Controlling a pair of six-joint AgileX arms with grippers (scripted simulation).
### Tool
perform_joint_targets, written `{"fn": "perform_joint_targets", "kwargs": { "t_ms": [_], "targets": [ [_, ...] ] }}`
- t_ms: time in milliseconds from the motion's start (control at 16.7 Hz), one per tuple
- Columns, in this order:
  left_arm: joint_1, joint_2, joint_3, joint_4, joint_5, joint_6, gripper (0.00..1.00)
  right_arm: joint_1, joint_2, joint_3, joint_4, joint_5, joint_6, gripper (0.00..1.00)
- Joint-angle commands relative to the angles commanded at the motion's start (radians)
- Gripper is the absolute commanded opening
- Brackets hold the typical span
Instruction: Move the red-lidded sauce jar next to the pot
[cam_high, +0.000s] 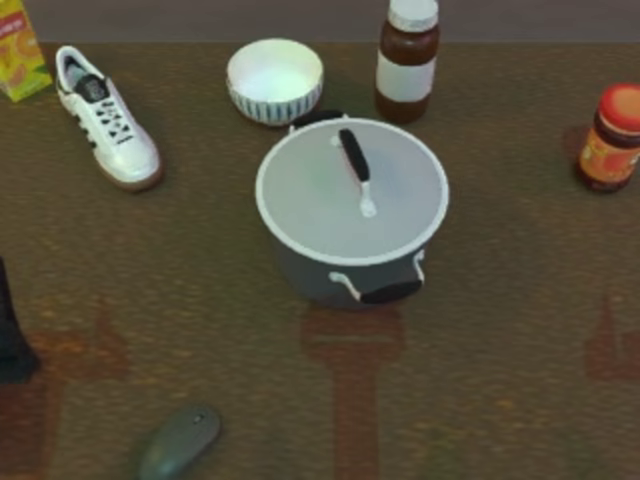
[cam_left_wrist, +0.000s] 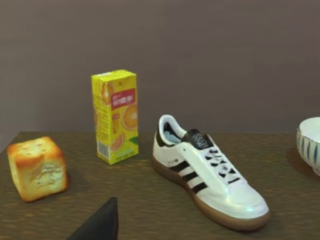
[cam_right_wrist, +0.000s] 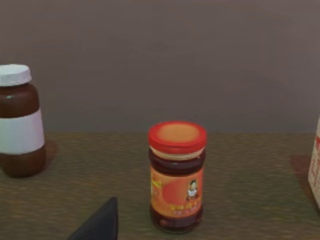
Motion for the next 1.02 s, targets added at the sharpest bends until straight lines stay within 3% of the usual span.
{"fn": "perform_joint_targets", "kwargs": {
  "t_ms": [240,480,1020],
  "targets": [
    [0.000,0.000,0.000,0.000,0.000,0.000,1.00,0.003,0.024,0.027,-0.015,-0.004,-0.004,1.00],
    [0.000,0.000,0.000,0.000,0.000,0.000,1.00,0.015,0.181,0.200,-0.115,-0.021,-0.034,1.00],
    [0.000,0.000,0.000,0.000,0.000,0.000,1.00,0.024,0.924,0.984,-0.574,-0.049,-0.189,1.00]
  ]
}}
